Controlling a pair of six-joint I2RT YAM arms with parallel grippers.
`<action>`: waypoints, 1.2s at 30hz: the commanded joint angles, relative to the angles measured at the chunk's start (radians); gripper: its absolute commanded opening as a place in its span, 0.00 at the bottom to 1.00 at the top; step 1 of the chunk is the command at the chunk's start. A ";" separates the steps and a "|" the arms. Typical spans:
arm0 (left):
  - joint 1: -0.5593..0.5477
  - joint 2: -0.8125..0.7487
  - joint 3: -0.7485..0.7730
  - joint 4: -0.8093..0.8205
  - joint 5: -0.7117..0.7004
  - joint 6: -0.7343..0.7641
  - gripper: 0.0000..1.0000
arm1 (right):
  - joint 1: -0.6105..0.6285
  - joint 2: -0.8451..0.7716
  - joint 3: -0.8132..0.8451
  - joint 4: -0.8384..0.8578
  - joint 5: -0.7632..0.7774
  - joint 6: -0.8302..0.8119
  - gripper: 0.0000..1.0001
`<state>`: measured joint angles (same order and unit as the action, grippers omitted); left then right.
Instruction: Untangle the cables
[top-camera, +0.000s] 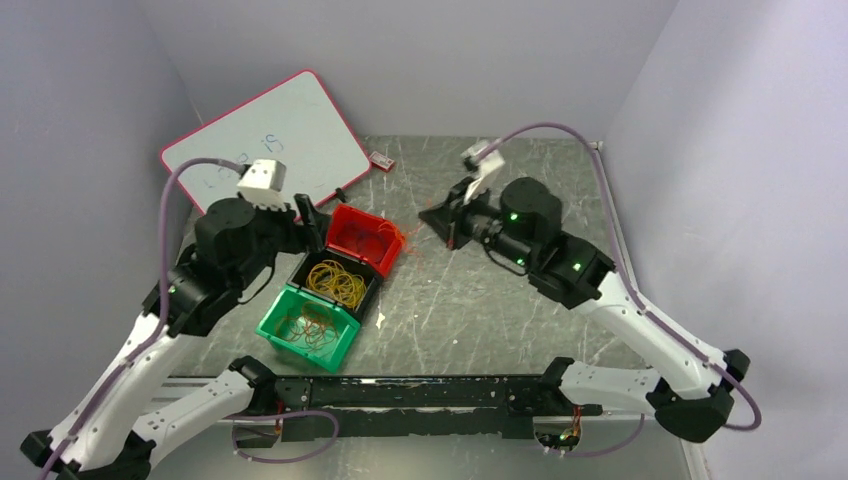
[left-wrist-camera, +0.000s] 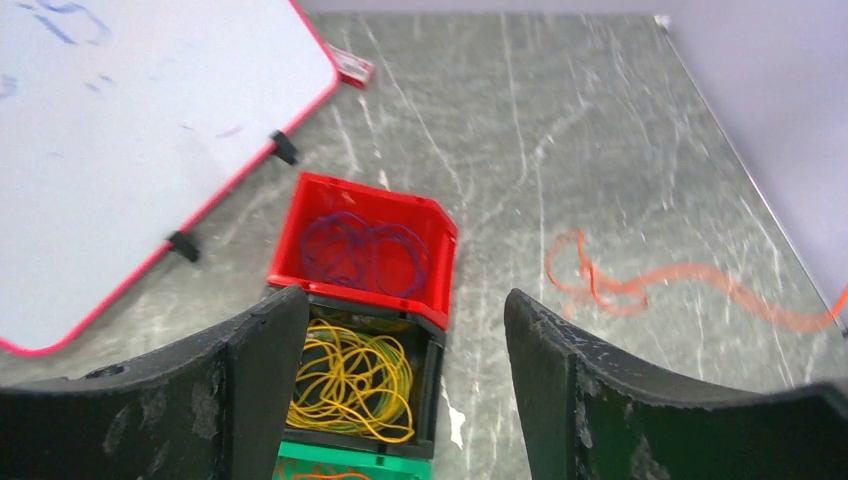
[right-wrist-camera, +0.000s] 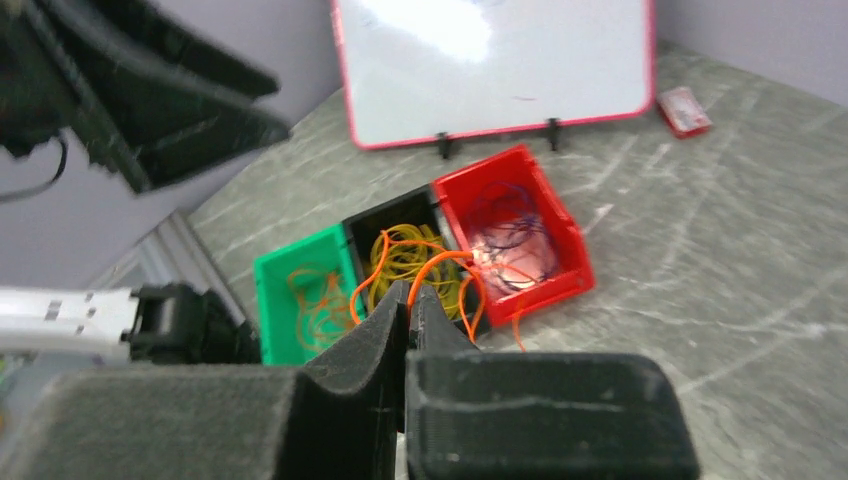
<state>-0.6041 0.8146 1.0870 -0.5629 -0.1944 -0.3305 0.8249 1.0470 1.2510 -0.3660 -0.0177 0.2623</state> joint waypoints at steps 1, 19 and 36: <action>-0.004 -0.063 0.059 -0.112 -0.218 0.000 0.76 | 0.189 0.066 0.062 0.025 0.110 -0.067 0.00; -0.004 -0.286 0.079 -0.280 -0.396 -0.111 0.74 | 0.379 0.343 0.135 0.288 -0.017 -0.048 0.00; -0.004 -0.322 0.052 -0.291 -0.393 -0.105 0.74 | 0.383 0.474 0.165 0.384 -0.085 -0.007 0.00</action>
<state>-0.6041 0.5072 1.1389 -0.8413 -0.5659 -0.4381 1.2011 1.5211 1.3842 -0.0460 -0.0681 0.2443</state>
